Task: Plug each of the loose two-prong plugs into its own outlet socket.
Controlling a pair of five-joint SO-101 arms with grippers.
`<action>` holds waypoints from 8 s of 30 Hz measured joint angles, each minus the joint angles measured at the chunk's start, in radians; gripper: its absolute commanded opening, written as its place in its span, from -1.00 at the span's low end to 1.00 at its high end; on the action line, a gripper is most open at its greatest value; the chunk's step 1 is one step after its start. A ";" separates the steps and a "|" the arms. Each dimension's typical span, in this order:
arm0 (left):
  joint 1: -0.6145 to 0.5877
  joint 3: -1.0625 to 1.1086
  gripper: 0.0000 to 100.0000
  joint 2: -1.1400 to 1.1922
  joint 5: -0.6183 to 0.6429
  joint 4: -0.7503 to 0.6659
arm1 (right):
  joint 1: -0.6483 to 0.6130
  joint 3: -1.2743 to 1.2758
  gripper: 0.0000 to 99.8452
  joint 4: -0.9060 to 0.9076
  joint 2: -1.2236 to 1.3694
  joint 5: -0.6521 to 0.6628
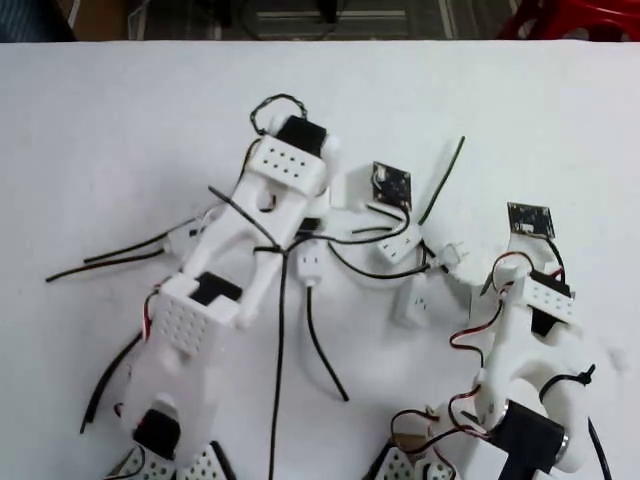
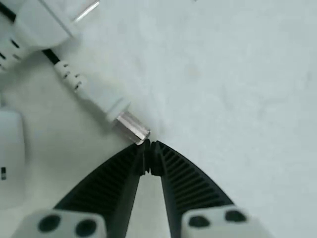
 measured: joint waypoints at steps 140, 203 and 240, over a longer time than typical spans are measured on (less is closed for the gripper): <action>0.331 1.818 -0.95 -2.038 1.069 -1.358 | -0.597 -0.726 -0.96 0.496 -0.712 -0.003; 0.328 1.818 -0.95 -2.042 1.071 -1.359 | -0.718 -0.749 -0.96 0.422 -0.717 0.052; 0.166 1.499 -0.95 -1.749 0.916 -0.954 | -0.195 -0.422 -0.96 0.512 -0.712 0.183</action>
